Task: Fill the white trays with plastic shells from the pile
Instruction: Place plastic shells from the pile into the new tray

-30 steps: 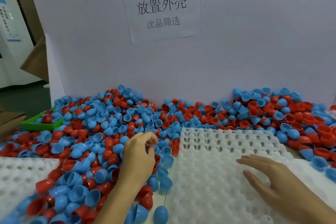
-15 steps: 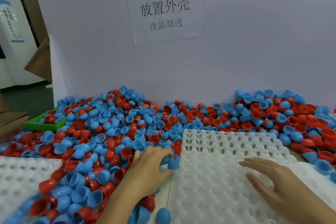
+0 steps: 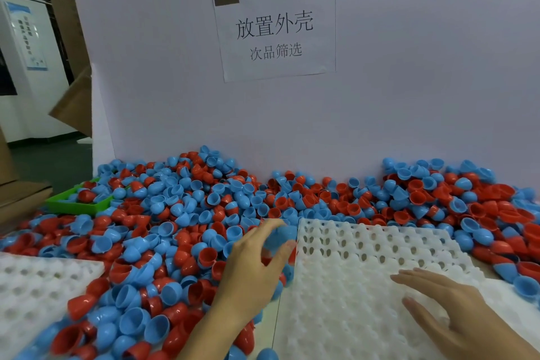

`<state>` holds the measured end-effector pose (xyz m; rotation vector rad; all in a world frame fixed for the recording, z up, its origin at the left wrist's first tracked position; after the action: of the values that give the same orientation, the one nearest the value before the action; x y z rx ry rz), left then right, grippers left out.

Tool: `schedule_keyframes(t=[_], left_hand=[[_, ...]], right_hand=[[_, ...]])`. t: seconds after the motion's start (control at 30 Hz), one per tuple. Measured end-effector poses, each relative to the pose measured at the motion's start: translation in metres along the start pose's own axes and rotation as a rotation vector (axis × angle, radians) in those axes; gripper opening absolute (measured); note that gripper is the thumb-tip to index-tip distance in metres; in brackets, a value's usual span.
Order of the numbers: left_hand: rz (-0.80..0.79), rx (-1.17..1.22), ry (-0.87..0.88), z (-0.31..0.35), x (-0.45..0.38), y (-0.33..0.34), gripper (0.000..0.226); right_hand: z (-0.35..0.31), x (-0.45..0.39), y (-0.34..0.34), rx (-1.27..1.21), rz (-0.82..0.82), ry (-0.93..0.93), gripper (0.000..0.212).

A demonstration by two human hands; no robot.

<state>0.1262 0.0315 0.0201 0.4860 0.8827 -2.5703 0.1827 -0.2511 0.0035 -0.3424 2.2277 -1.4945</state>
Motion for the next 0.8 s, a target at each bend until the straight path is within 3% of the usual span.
schedule_keyframes(t=[0.17, 0.3, 0.43, 0.5, 0.67, 0.8], left_hand=[[-0.149, 0.083, 0.07, 0.017, 0.006, 0.024, 0.034], [-0.221, 0.15, 0.124, 0.025, 0.013, 0.038, 0.039], [-0.379, 0.198, 0.154, 0.034, 0.023, 0.06, 0.039], [-0.418, 0.227, 0.165, 0.039, 0.027, 0.069, 0.043], [-0.387, 0.432, 0.049, 0.038, 0.028, 0.071, 0.059], [-0.396, 0.566, 0.014, 0.04, 0.03, 0.074, 0.052]], right_hand=[[-0.001, 0.0, -0.008, -0.007, 0.036, -0.018, 0.036], [-0.015, 0.006, -0.013, 0.128, 0.057, -0.059, 0.044], [-0.044, 0.015, -0.016, -0.171, 0.25, -0.155, 0.038], [-0.057, 0.016, -0.01, -0.297, 0.22, -0.182, 0.038], [-0.048, 0.013, -0.002, -0.457, 0.213, -0.015, 0.044], [-0.052, 0.014, 0.0, -0.496, 0.129, -0.01, 0.04]])
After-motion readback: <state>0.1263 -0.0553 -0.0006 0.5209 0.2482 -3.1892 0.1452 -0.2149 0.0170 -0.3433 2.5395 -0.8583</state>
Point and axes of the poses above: each hand's wrist, its own x-axis away from the middle knuckle, its own y-axis out of the palm, z = x × y, the point moved 5 cm from there along -x, towards the middle knuckle, and after that the axes turned 2 degrees about y, right-handed, at the moved point
